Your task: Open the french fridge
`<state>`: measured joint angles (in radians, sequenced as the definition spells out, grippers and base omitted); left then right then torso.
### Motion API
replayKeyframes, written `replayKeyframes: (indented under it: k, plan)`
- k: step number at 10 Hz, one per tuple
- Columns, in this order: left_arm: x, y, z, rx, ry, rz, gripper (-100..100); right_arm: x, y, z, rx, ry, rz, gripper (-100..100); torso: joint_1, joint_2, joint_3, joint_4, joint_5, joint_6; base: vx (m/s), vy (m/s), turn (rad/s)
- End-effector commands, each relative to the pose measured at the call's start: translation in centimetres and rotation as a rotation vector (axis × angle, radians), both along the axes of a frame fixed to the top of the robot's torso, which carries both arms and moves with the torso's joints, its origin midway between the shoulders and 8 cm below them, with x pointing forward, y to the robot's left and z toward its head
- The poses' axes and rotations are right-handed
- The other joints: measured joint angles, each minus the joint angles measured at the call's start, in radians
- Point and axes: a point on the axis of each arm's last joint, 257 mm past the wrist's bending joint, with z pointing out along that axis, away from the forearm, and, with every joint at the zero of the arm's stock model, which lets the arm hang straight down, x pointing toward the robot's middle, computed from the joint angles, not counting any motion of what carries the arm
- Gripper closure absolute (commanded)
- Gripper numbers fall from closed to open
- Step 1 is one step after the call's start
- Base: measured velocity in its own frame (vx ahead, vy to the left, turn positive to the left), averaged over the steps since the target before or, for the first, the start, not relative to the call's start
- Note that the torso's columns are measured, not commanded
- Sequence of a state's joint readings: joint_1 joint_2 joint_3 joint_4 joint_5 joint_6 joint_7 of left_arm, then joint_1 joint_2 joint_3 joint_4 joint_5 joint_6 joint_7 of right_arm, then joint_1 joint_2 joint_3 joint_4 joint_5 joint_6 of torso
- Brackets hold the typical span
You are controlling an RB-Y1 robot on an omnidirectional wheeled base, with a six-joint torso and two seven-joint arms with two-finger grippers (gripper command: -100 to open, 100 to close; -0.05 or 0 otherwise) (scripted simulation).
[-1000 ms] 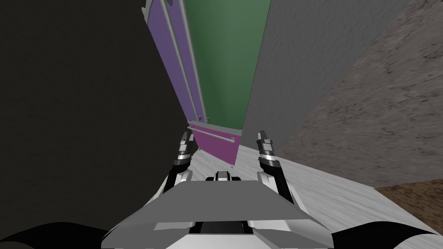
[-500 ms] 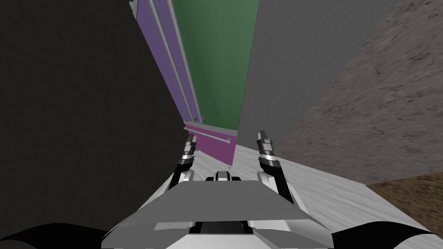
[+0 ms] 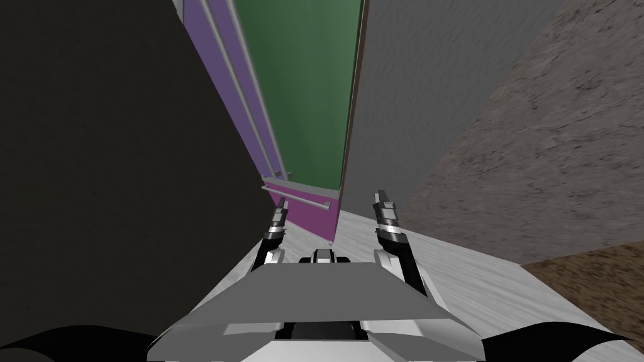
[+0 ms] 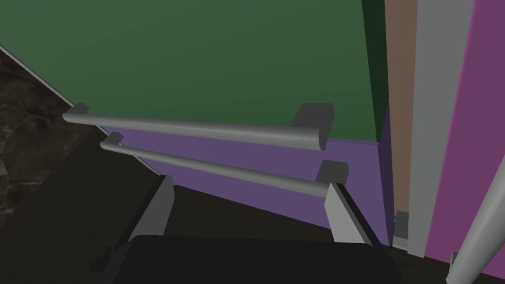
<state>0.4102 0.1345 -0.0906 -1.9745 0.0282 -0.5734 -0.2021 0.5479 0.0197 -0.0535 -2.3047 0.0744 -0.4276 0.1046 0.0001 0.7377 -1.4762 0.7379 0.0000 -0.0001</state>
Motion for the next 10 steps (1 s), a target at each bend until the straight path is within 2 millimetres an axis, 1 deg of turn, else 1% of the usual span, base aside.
replayKeyframes:
  k: [1, 4, 5, 7, 10]
  plan:
    - [0.6, -0.5, -2.1, 0.01, 0.032, 0.002, -100, 0.0, 0.0, 0.0, 0.0, 0.0, 0.0, 0, 0.001, 0.0, 0.0, 0.0, 0.0, 0.0, 0.028, -0.08, -0.037]
    - [1.2, -1.0, -4.2, 0.023, 0.068, 0.002, -100, 0.0, 0.0, 0.0, 0.0, 0.0, 0.0, 0, 0.0, 0.0, 0.0, 0.0, 0.0, 0.0, 0.024, -0.072, -0.029]
    - [1.5, -1.3, -5.6, 0.035, 0.091, 0.0, -100, 0.0, 0.0, 0.0, 0.0, 0.0, 0.0, 0, 0.0, 0.001, 0.001, 0.0, 0.0, 0.0, 0.019, -0.106, -0.049]
    - [1.7, -1.6, -7.0, 0.05, 0.116, -0.003, -100, 0.0, 0.0, 0.0, 0.0, 0.0, 0.0, 0, -0.002, 0.0, 0.0, 0.0, -0.001, 0.0, 0.034, -0.111, -0.034]
    - [2.0, -2.2, -9.3, 0.073, 0.154, -0.009, -100, 0.0, 0.0, 0.0, 0.0, 0.0, 0.0, 0, 0.001, 0.001, 0.0, 0.0, 0.0, 0.0, 0.025, -0.081, -0.033]
